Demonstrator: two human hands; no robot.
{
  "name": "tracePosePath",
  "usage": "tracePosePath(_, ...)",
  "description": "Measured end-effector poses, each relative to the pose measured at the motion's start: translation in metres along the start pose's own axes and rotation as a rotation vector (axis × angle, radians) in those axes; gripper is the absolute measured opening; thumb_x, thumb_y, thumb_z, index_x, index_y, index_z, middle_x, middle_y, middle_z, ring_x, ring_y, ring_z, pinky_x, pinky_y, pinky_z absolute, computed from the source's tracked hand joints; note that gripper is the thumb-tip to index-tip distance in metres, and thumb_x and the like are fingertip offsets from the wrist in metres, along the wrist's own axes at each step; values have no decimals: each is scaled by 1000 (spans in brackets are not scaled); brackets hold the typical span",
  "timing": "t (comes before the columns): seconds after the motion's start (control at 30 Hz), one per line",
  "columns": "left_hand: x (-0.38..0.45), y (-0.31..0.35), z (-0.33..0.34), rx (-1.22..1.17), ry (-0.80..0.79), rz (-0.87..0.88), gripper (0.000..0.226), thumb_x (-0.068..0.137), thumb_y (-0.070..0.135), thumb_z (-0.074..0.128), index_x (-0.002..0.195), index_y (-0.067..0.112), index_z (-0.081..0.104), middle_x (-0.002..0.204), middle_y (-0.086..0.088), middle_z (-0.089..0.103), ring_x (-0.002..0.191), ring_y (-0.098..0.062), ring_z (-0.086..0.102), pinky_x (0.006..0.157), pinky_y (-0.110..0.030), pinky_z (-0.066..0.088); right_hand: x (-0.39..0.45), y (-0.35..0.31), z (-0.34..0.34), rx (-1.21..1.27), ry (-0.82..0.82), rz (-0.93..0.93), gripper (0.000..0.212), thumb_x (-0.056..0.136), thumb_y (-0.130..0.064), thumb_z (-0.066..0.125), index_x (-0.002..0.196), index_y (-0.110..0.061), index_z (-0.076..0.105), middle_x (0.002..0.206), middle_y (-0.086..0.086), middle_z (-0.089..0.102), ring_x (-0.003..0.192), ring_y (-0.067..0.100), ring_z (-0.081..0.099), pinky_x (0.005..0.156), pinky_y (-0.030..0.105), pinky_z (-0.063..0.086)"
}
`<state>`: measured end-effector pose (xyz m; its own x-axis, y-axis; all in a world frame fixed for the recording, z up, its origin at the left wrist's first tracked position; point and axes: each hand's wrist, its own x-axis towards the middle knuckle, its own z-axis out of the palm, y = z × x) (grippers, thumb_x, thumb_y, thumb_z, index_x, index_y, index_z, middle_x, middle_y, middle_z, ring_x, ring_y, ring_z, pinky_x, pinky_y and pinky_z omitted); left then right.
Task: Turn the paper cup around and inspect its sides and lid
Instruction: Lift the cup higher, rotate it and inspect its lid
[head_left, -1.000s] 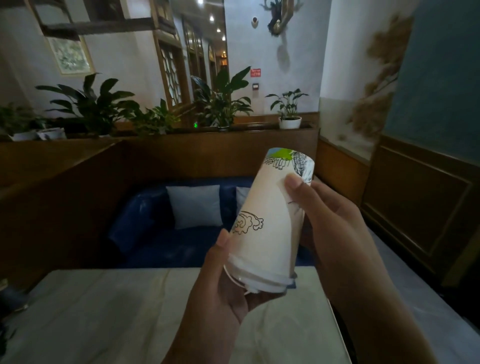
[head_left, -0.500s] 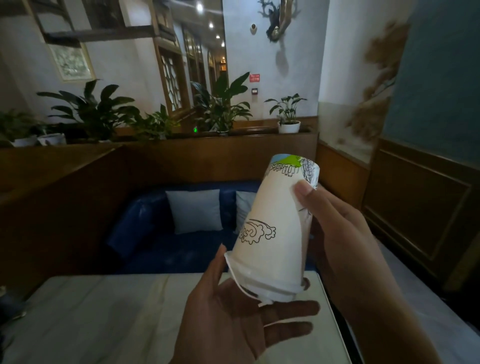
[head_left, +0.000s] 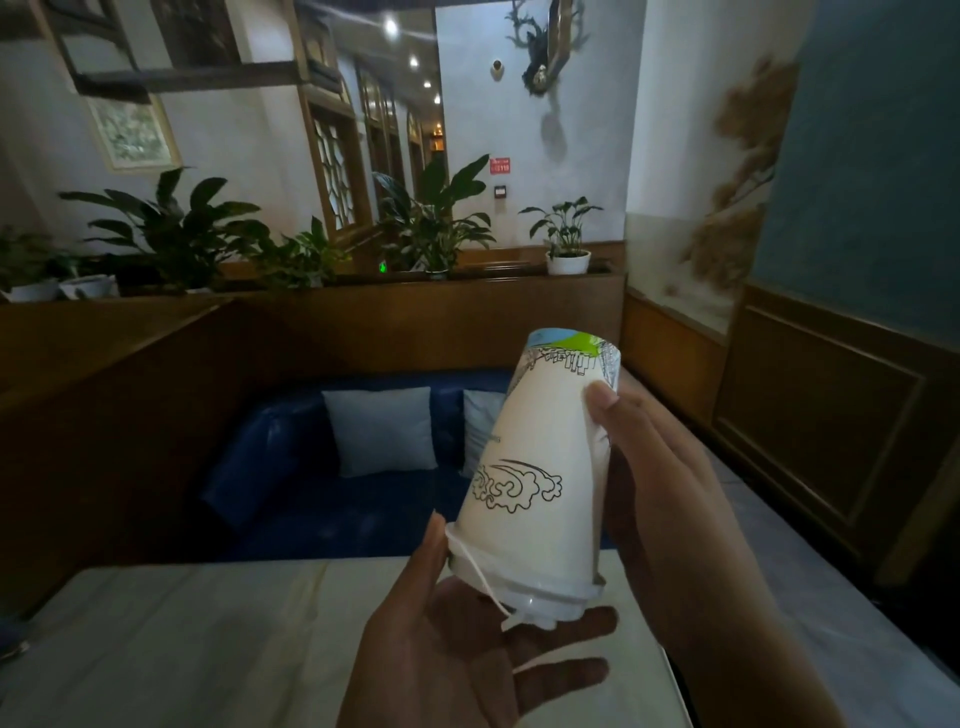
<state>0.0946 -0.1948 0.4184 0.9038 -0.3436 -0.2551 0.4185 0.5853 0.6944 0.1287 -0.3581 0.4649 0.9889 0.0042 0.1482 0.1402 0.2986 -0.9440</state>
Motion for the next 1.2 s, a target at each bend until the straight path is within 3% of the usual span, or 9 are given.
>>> tracePosePath(0.1, 1, 2, 7, -223, -102, -103, 70, 58, 51, 58, 91, -9, 75, 101, -40, 67, 82, -57, 67, 79, -68, 47, 1, 1, -1, -8, 4, -2, 71, 55, -63, 69, 118, -29, 71, 109, 6, 82, 102, 28, 79, 93, 59, 60)
tracePosePath(0.2, 3, 0, 16, -237, -38, -55, 89, 33, 51, 82, 99, -8, 71, 103, -37, 67, 93, -50, 65, 93, -66, 42, 0, 4, -1, -15, 20, -8, 71, 54, -65, 68, 115, -30, 71, 108, 7, 81, 102, 29, 79, 93, 60, 60)
tracePosePath(0.27, 1, -2, 18, -216, -74, -72, 94, 22, 44, 91, 99, -7, 73, 102, -36, 68, 93, -50, 65, 88, -66, 46, -2, 5, 0, -11, 43, -13, 73, 54, -65, 68, 118, -29, 69, 109, 7, 81, 102, 29, 79, 91, 60, 61)
tracePosePath(0.37, -1, -5, 13, -189, -115, -43, 95, 38, 42, 90, 120, 4, 64, 118, -35, 63, 97, -55, 64, 70, -65, 56, -4, 8, 1, -3, 73, -10, 69, 59, -64, 67, 116, -26, 68, 107, 8, 80, 100, 29, 79, 89, 60, 62)
tracePosePath(0.63, -4, -18, 9, -127, -82, 170, 94, 39, 37, 97, 122, 10, 63, 121, -25, 66, 104, -45, 66, 80, -57, 56, -9, 15, 5, 62, 36, 2, 40, 69, -64, 66, 99, -39, 76, 103, 5, 83, 95, 25, 81, 79, 49, 67)
tracePosePath(0.83, -3, -25, 11, -60, -66, 220, 106, 39, 37, 97, 130, 9, 52, 123, -24, 65, 108, -45, 64, 83, -55, 57, -9, 15, 9, 64, 9, -4, 72, 61, -61, 77, 124, -27, 68, 103, 8, 83, 92, 27, 82, 73, 45, 66)
tracePosePath(0.97, -3, -24, 9, -124, -93, 155, 104, 37, 39, 97, 129, 10, 56, 125, -26, 63, 111, -48, 61, 87, -61, 53, -10, 15, 8, 89, -10, -19, 70, 62, -58, 73, 124, -27, 66, 104, 7, 83, 93, 26, 82, 74, 45, 67)
tracePosePath(1.07, -5, -19, 3, -252, -203, 14, 86, 59, 51, 84, 130, 9, 58, 132, -31, 55, 120, -54, 52, 91, -62, 49, -11, 18, 6, 107, -36, -37, 51, 75, -53, 68, 119, -28, 71, 110, 7, 82, 99, 26, 81, 78, 46, 67)
tracePosePath(1.2, -5, -18, 1, -304, -275, -66, 83, 63, 57, 68, 129, 7, 58, 133, -33, 53, 118, -53, 54, 81, -56, 54, -9, 19, 5, 105, -47, -34, 25, 75, -54, 65, 91, -43, 80, 106, 4, 83, 98, 24, 81, 73, 40, 67)
